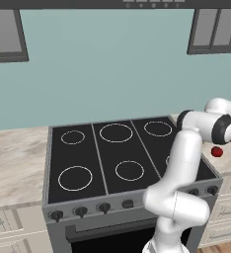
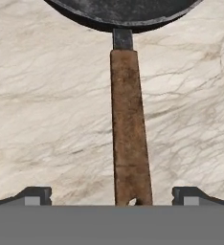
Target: Place the pan on the front right burner on the stove. Then place the tomato and the onion in the pan and turn on the front right burner.
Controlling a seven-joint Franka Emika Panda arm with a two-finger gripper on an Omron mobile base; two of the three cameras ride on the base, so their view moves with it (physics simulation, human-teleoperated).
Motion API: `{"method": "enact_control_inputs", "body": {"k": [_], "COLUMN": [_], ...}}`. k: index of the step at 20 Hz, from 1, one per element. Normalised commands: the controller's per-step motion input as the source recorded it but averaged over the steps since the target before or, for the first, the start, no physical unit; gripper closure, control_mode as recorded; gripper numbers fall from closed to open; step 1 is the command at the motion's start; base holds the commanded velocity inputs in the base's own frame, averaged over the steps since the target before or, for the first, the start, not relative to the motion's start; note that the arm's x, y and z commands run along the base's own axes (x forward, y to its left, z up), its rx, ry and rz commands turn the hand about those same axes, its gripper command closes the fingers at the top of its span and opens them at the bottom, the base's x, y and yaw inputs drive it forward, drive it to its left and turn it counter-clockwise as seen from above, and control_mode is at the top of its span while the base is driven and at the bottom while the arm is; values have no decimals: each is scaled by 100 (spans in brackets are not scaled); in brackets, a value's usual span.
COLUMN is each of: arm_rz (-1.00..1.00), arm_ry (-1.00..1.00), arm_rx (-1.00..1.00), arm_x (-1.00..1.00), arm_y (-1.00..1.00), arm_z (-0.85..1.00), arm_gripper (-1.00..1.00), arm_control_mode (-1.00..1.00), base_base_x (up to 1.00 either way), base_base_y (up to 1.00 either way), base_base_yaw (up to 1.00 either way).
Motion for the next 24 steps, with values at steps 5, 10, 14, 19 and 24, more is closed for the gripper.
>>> {"method": "enact_control_inputs", "body": {"k": [5,10,14,19,24], "arm_rz": [0,0,0,0,0], "arm_ry": [0,0,0,0,0], "arm_rx": [0,0,0,0,0], "arm_x": [13,14,12,7,3], "arm_y": [-10,-9,-10,-4,0], "arm_z": [-10,-10,-12,-16,-23], "arm_gripper": [-100,-100,-100,-100,-100], "arm_control_mode": [-100,-100,-100,-100,-100], "base_base_x": [0,0,0,0,0], "base_base_y": [0,0,0,0,0], "base_base_yaw": [0,0,0,0,0]}}
